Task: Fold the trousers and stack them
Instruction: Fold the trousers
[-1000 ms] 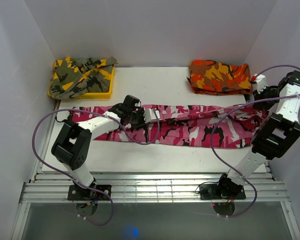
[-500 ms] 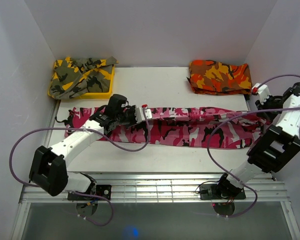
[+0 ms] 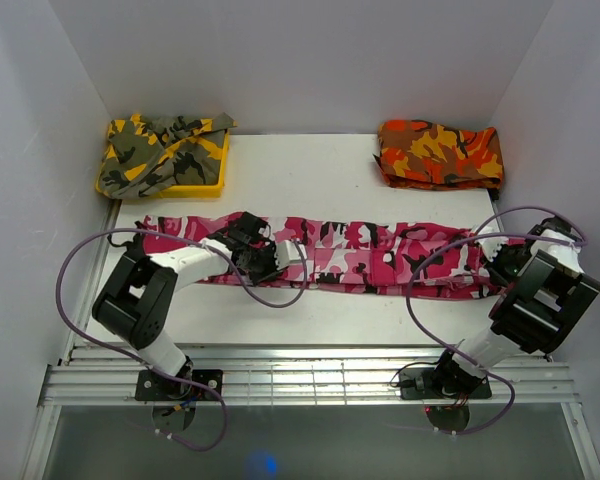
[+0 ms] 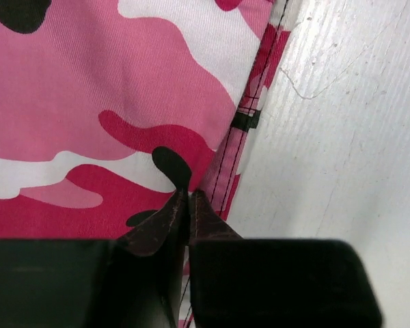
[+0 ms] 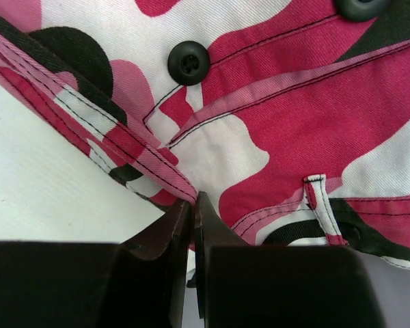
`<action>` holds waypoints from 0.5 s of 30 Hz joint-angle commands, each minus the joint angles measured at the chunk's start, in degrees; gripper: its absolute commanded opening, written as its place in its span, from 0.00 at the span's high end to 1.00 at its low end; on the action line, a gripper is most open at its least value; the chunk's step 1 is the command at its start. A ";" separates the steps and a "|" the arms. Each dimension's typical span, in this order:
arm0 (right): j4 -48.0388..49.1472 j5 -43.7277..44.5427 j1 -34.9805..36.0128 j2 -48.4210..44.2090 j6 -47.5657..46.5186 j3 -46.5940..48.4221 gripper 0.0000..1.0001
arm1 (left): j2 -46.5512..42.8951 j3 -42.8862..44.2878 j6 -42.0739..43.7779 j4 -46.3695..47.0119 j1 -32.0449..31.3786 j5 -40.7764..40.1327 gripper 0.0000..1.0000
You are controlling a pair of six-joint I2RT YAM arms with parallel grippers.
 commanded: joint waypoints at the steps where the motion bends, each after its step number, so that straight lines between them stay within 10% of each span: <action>1: 8.05 4.44 -0.10 0.42 -1.13 0.36 0.92 | 0.75 -0.32 -2.19 -2.34 0.48 -0.13 0.80; 7: 7.79 7.16 -0.18 0.07 -2.01 0.79 0.73 | -7.51 5.73 -6.57 -10.68 6.08 4.43 0.46; 15: -3.63 -0.20 0.78 -0.36 2.82 11.32 0.27 | -14.47 14.35 -12.92 -23.77 29.20 6.11 0.44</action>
